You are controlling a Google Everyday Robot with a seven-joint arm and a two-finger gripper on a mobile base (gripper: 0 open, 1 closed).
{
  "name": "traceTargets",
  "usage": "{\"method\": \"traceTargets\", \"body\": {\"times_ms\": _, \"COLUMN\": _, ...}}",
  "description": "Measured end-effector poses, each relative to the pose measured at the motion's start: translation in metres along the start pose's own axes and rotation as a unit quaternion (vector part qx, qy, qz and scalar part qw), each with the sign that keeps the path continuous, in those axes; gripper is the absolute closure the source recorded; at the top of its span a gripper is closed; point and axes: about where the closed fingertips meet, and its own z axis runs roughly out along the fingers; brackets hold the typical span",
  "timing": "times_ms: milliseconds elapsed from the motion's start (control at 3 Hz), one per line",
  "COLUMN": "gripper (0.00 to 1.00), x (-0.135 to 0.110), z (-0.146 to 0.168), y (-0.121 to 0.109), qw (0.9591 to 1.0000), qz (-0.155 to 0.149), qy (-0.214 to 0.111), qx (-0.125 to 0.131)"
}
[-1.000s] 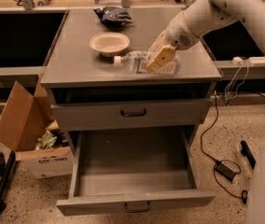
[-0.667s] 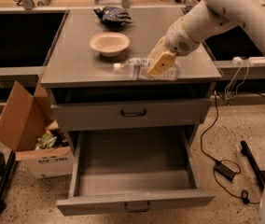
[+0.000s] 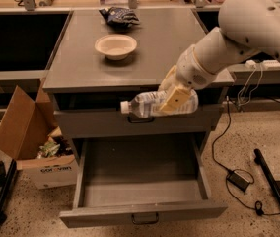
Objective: Place blue plastic bottle into middle drawer
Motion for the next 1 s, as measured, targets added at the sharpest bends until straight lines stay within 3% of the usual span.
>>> {"method": "traceTargets", "body": {"times_ms": 333, "gripper": 1.00, "x": 0.032, "z": 0.039, "y": 0.060, "qw": 0.9976, "qz": 0.019, "qy": 0.029, "qx": -0.059}}
{"method": "traceTargets", "body": {"times_ms": 667, "gripper": 1.00, "x": 0.034, "z": 0.042, "y": 0.062, "qw": 0.9976, "qz": 0.023, "qy": 0.030, "qx": -0.059}}
{"method": "traceTargets", "body": {"times_ms": 1000, "gripper": 1.00, "x": 0.065, "z": 0.070, "y": 0.076, "qw": 0.9964, "qz": 0.063, "qy": 0.041, "qx": -0.039}}
